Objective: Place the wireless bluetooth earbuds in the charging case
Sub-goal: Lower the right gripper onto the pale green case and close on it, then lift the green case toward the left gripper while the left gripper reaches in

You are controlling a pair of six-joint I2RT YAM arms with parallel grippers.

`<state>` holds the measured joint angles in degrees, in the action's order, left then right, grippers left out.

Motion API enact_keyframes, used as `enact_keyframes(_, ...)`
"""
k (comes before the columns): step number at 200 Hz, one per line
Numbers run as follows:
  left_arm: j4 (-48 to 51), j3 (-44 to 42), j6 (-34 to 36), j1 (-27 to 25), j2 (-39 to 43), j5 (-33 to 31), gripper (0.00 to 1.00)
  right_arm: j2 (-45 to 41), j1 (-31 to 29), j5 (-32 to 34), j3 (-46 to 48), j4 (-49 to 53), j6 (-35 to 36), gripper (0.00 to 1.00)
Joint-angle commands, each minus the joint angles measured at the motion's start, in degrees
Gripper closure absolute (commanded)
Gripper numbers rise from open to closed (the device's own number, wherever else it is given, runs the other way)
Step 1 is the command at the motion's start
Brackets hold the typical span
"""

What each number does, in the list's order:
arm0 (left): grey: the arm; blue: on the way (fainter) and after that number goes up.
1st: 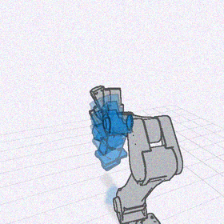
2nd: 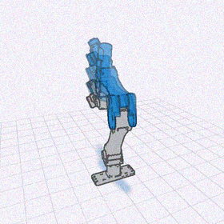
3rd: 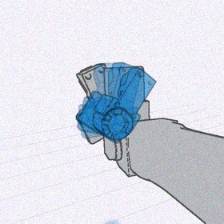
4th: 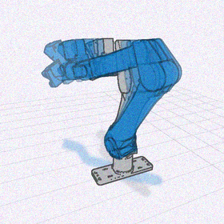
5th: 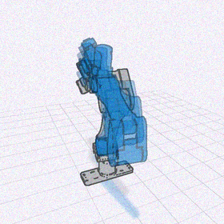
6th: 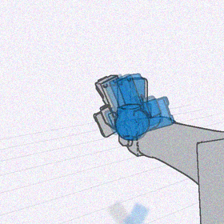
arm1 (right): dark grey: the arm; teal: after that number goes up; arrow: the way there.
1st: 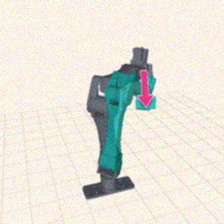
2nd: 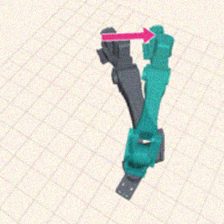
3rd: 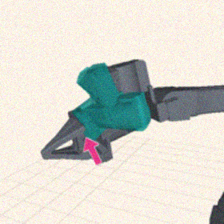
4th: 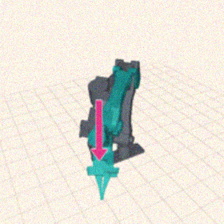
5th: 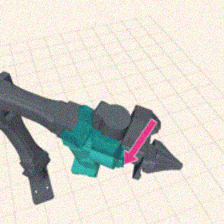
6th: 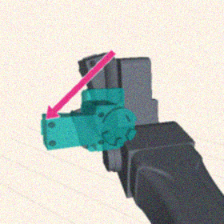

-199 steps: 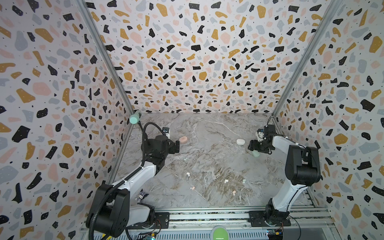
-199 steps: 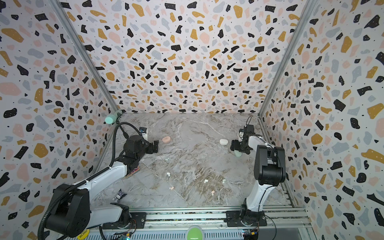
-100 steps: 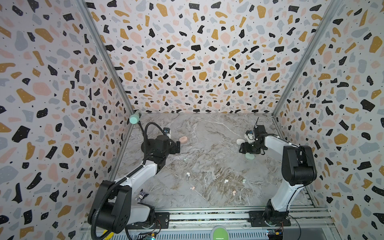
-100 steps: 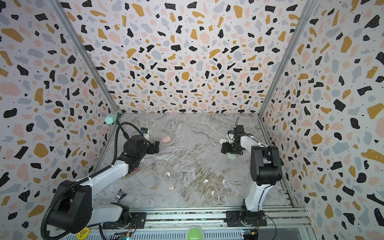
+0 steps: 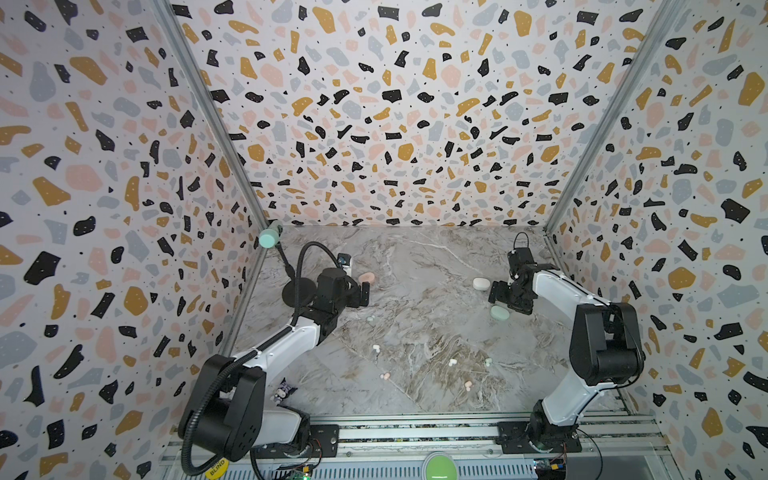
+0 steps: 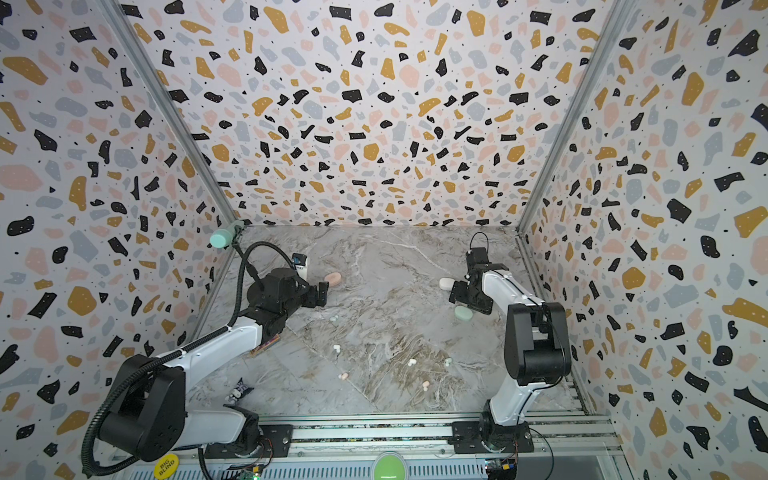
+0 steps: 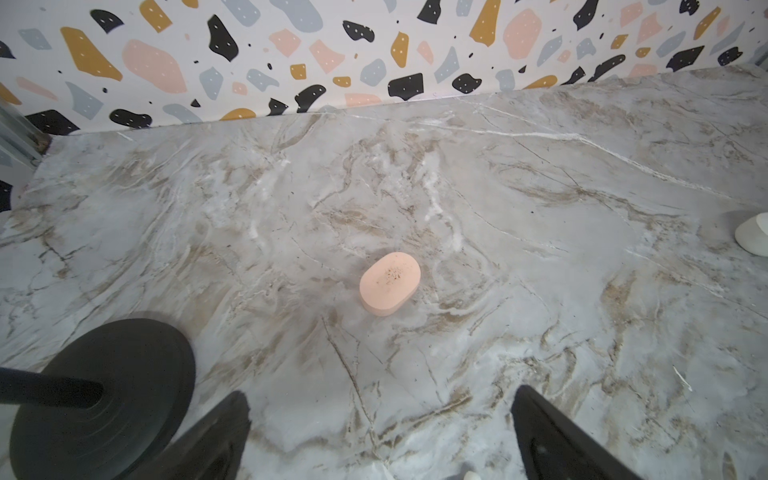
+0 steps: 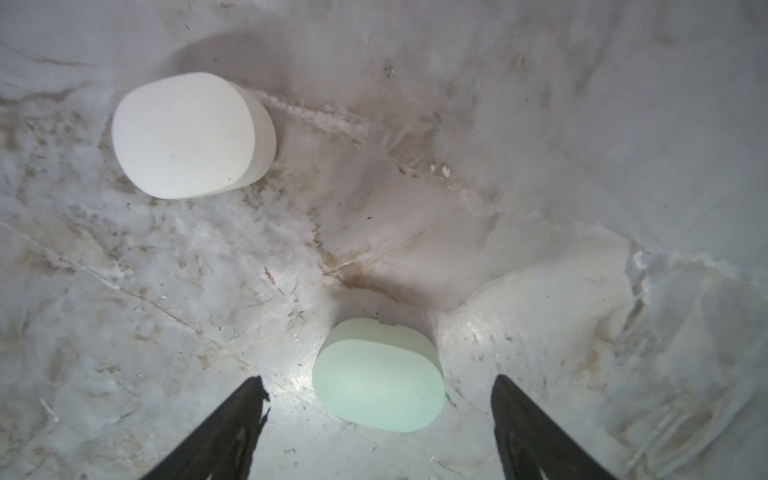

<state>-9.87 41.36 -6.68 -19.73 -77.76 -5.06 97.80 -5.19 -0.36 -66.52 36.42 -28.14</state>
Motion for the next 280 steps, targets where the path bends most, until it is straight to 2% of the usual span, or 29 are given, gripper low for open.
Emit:
enact_keyframes(1, -0.15, 2.94, 0.6, -0.62, -0.59, 4.21, 0.0, 0.79, 0.03, -0.2, 0.04, 1.81, -4.81, 0.13)
enact_keyframes(67, -0.32, 2.81, 0.64, -1.3, -1.47, 5.61, 0.0, 3.8, 0.14, -2.34, -0.1, 1.03, -4.38, 0.2)
enact_keyframes(115, -0.24, 2.76, 0.91, -1.37, -1.78, 5.5, 0.0, 3.47, 0.3, -2.91, 0.87, 0.5, -4.56, 0.3)
enact_keyframes(153, 0.01, 3.03, 0.93, -1.37, -2.0, 5.5, 0.0, 4.01, 0.53, -3.28, 1.13, 0.31, -4.39, 0.33)
enact_keyframes(193, 0.11, 3.11, 0.96, -1.5, -1.79, 6.32, 0.0, 2.54, 0.49, -3.69, 0.96, 0.45, -4.26, 0.42)
enact_keyframes(217, -0.96, 2.8, 1.33, -1.96, -1.93, 9.62, 0.0, 1.23, 0.2, -5.43, 0.18, 1.74, -2.54, 0.44)
enact_keyframes(237, -4.08, 1.71, 2.22, -3.2, -2.38, 16.06, 0.0, -0.84, -0.82, -6.87, -0.81, 3.88, -0.25, 0.46)
enact_keyframes(262, -10.49, 0.36, 5.03, -8.03, -4.21, 23.67, 0.0, -4.17, -3.09, -10.38, -2.1, 6.79, 3.05, 0.47)
enact_keyframes(280, -15.05, -0.86, 7.33, -12.48, -5.9, 26.83, 0.0, -6.13, -5.83, -11.77, -3.56, 9.74, 4.86, 0.48)
